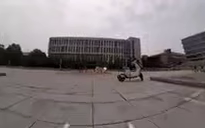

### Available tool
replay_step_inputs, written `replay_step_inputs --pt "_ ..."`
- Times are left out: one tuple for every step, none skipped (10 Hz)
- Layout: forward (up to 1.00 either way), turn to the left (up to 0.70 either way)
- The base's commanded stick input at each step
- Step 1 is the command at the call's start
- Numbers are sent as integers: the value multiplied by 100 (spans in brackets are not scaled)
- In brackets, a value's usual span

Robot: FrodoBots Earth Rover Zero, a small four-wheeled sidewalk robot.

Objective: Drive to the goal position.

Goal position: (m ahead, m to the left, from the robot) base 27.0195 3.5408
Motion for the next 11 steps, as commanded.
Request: replay_step_inputs --pt "50 25" --pt "50 25" --pt "50 25" --pt "50 25" --pt "50 25" --pt "50 25" --pt "50 25" --pt "50 25" --pt "50 25" --pt "50 25" --pt "50 25"
